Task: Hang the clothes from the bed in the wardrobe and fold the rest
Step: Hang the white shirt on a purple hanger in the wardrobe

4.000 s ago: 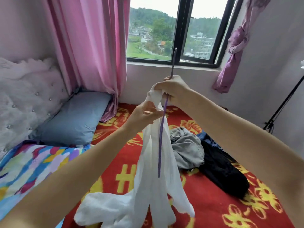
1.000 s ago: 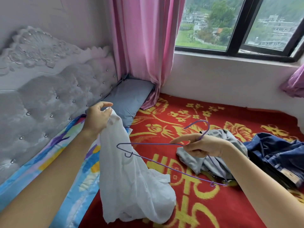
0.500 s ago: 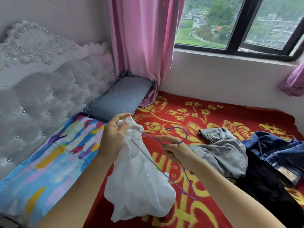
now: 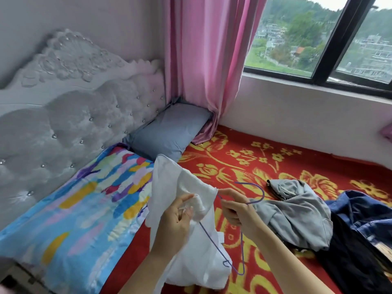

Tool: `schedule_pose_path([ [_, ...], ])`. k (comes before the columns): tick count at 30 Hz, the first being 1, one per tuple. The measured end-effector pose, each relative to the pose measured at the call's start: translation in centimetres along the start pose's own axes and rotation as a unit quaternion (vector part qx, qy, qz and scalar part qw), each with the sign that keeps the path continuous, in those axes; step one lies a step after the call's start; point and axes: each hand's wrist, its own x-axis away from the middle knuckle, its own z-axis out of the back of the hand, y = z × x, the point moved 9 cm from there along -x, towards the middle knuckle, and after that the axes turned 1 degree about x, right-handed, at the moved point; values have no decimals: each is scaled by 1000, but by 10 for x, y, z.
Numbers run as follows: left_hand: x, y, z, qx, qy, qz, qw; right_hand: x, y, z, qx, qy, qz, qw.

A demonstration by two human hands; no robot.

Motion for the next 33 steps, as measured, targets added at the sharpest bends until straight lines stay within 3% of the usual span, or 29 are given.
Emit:
schedule_pose_path([
  [2, 6, 10, 21, -167, 92, -66, 979, 1, 0, 2, 0, -5, 6, 1000],
  [4, 13, 22, 32, -325, 170, -147, 919, 4, -2, 5, -4, -5, 16, 1000],
  [6, 18, 42, 37, -398, 221, -233, 859, 5, -8, 3, 1, -10, 29, 1000],
  [8, 14, 65, 24, -448, 196, -308, 816, 6, -17, -5, 29, -19, 46, 998],
  [10, -1, 79, 2, -516, 110, -354, 772, 6, -27, -17, 43, -32, 62, 997],
  [14, -26, 97, -10, -549, -18, -420, 723, 8, -35, -29, 20, -43, 73, 996],
  [17, -37, 106, -1, -475, -120, -459, 741, 16, -46, -21, 49, -62, 99, 992],
  [19, -48, 114, 18, -428, -126, -443, 778, 17, -51, 2, 120, -67, 93, 986],
  [21, -62, 123, 37, -377, -131, -405, 823, 15, -53, 45, 179, -6, 77, 981],
  [24, -71, 146, 55, -306, -127, -388, 860, 8, -24, 110, 140, 108, -11, 984],
  [26, -74, 161, 59, -237, -111, -354, 898, 8, 4, 112, 141, 124, -65, 980],
  [29, -74, 183, 55, -151, -97, -330, 927, -2, 24, 71, 156, 86, -95, 979],
  [33, -74, 210, 55, -125, -74, -347, 927, -28, 26, -11, 212, -107, -63, 969],
])
